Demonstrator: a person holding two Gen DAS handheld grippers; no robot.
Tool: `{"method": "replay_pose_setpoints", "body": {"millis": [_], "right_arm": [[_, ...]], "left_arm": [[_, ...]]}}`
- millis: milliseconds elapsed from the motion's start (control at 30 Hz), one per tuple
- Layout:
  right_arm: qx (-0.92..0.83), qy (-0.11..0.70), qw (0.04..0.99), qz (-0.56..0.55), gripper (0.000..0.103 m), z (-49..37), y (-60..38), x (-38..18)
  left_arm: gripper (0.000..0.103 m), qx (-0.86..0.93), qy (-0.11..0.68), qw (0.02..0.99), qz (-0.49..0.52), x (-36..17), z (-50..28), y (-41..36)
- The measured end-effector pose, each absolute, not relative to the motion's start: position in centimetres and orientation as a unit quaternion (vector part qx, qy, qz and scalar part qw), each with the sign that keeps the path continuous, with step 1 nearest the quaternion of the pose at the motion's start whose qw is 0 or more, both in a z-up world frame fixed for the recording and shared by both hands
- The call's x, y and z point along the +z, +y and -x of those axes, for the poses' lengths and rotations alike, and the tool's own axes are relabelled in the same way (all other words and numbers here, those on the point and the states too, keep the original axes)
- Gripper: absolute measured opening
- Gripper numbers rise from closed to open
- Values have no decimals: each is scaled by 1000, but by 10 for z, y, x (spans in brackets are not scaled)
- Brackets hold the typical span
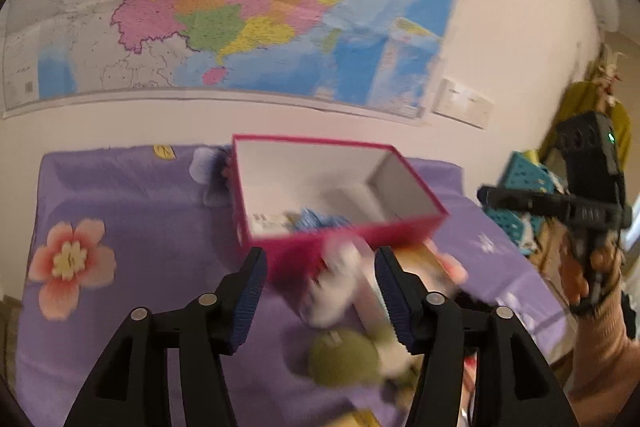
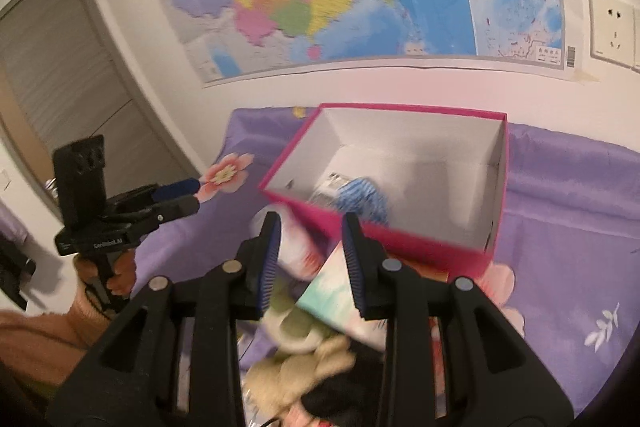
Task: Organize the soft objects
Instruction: 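Move the left gripper back to the pile of items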
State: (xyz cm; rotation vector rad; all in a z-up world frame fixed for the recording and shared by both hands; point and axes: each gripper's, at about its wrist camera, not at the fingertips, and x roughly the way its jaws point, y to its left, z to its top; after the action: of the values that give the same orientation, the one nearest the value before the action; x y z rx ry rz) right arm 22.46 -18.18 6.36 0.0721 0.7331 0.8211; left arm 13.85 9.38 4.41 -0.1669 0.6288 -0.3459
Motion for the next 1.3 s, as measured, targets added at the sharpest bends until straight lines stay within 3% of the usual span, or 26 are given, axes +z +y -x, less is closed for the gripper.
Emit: {"method": "replay_pose_setpoints", "body": {"millis": [233,500,700,900,1133,1200,1267,1300], "right_arm": [[419,353,837,-10,37,-154,-199,65],[440,416,796,3,37,-95,-203,16],[456,482,748,-12,37,-79,-190,-39],[423,537,729,-41,44,-83,-183,-92],[434,531,721,-91,44,-87,-180,-104],[438,527,721,-104,43,-88,-180,-106],[440,524,720,-110,26,-87,-181,-107],[441,521,722,-110,25,-86,-181,-106]], "left_arm": [[59,-223,344,907,92,8,-66,75],[59,-248,385,879,135,-31,-19,73],[60,-240,402,872,145,-43,9,76],[64,-231,431,859,151,-58,21,78],[64,-252,468,829,172,-83,20,69],[60,-260,467,827,173,-84,19,65],[47,-259,469,827,169,-84,18,61],[40,-257,471,827,167,-85,16,60]]}}
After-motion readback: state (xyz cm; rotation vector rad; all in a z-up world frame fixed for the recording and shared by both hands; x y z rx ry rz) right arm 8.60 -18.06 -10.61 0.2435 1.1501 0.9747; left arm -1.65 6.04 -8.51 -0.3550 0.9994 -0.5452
